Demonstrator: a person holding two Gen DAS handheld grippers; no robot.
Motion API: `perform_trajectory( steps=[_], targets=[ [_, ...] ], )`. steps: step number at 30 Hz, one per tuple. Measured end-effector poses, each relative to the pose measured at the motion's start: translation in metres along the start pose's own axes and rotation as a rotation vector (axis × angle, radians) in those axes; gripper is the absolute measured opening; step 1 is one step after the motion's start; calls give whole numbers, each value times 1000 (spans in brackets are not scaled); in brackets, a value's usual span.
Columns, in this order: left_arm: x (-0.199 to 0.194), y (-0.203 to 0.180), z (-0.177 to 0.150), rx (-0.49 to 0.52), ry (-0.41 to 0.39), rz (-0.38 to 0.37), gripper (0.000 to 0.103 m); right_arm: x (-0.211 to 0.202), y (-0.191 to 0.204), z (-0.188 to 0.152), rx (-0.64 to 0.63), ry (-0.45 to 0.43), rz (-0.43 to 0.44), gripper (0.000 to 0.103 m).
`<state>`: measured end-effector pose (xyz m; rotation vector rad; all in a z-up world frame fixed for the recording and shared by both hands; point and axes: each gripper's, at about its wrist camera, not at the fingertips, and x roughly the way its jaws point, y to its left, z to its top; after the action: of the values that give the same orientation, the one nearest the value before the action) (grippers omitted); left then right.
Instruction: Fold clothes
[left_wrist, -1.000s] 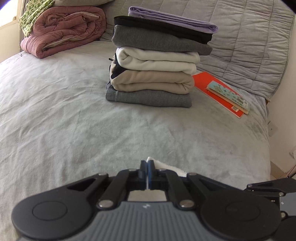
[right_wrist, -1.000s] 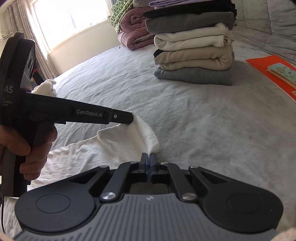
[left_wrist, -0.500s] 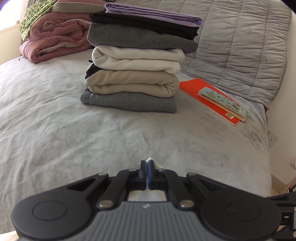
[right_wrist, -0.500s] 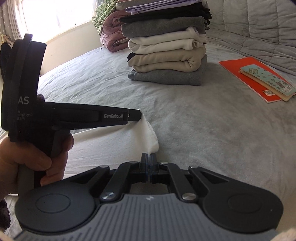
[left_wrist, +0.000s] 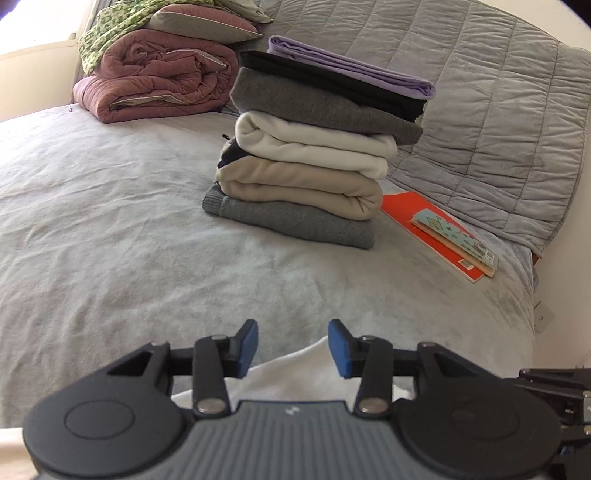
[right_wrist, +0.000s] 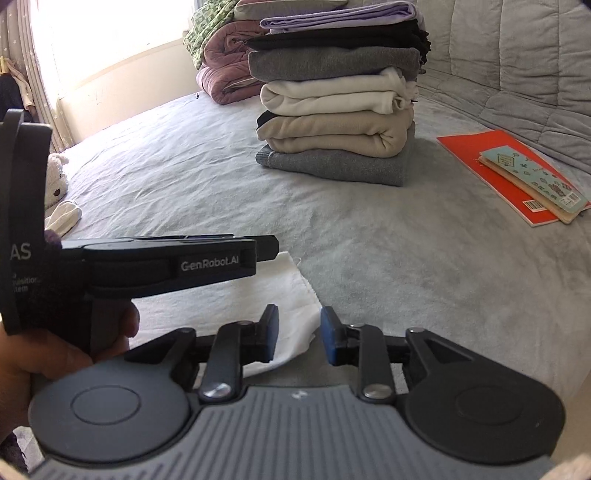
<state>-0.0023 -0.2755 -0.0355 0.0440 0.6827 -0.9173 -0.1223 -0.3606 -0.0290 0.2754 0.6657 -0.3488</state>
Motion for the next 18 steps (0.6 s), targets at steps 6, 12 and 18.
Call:
perform_trajectory(
  steps=[6, 12, 18],
  targets=[
    [-50, 44, -1, -46, -40, 108, 61, 2, 13, 16, -6, -18, 46, 38],
    [-105, 94, -13, -77, -76, 236, 69, 15, 42, 32, -3, 23, 156, 41],
    [-162, 153, -38, -130, -120, 396, 70, 25, 84, 47, -45, 53, 268, 43]
  ],
)
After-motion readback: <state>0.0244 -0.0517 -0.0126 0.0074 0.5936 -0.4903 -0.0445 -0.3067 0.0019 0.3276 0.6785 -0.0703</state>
